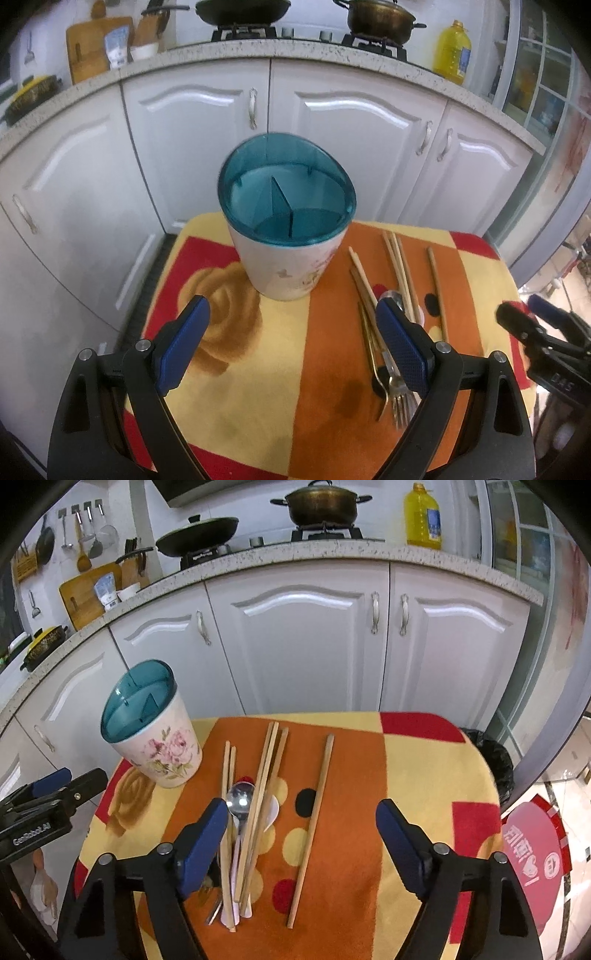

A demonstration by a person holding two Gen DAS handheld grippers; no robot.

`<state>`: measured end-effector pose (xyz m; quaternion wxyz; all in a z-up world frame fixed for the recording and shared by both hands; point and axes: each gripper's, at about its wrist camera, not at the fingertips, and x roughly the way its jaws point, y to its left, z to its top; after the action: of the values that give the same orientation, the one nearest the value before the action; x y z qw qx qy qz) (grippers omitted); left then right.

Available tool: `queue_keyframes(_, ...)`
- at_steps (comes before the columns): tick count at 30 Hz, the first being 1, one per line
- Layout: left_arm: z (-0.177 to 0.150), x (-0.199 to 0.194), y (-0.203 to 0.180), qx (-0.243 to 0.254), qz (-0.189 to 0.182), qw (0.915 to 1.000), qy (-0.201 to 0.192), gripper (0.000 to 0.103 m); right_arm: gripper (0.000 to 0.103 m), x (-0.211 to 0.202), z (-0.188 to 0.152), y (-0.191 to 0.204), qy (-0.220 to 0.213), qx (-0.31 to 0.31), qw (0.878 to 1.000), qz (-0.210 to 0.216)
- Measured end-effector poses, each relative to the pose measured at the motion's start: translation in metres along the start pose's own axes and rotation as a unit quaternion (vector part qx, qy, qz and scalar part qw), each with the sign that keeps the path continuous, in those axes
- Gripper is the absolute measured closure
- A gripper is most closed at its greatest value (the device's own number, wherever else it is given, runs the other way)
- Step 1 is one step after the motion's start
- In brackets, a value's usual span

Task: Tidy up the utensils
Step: 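Lower the right gripper onto a wooden chopstick and close it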

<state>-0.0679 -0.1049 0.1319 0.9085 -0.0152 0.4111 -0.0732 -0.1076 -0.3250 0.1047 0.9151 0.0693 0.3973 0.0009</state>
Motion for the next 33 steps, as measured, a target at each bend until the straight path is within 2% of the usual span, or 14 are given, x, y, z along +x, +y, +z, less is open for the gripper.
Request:
queue_keyframes(2, -0.002, 0.005, -0.004, 0.005, -0.004, 1.0, 0.006, 0.011, 0.036, 0.008, -0.001, -0.002, 0.01, 0.003, 1.0, 0.011)
queue_keyframes(9, -0.011, 0.03, -0.022, 0.031, -0.039, 0.9978, 0.045, 0.013, 0.045, 0.034, 0.001, -0.015, 0.032, 0.017, 0.999, 0.022)
queue_keyframes(11, -0.012, 0.037, -0.026, 0.034, -0.044, 0.9969, 0.056, 0.022, 0.047, 0.042, 0.003, -0.018, 0.038, 0.021, 0.999, 0.027)
queue_keyframes(15, -0.015, 0.053, -0.032, 0.033, -0.063, 0.9942, 0.081, 0.03, 0.054, 0.061, 0.004, -0.024, 0.057, 0.034, 0.997, 0.044)
queue_keyframes(25, -0.008, 0.084, -0.056, 0.038, -0.088, 0.9896, 0.107, 0.032, 0.063, 0.104, 0.007, -0.031, 0.093, 0.044, 0.993, 0.063)
queue_keyframes(28, -0.009, 0.101, -0.065, 0.05, -0.094, 0.9859, 0.129, 0.051, 0.069, 0.115, 0.007, -0.032, 0.104, 0.045, 0.992, 0.064)
queue_keyframes(30, -0.011, 0.116, -0.068, 0.047, -0.097, 0.9825, 0.152, 0.055, 0.081, 0.122, 0.006, -0.035, 0.11, 0.053, 0.991, 0.059)
queue_keyframes(33, -0.013, 0.127, -0.065, 0.027, -0.113, 0.9795, 0.165, 0.062, 0.089, 0.125, 0.005, -0.037, 0.103, 0.06, 0.991, 0.059)
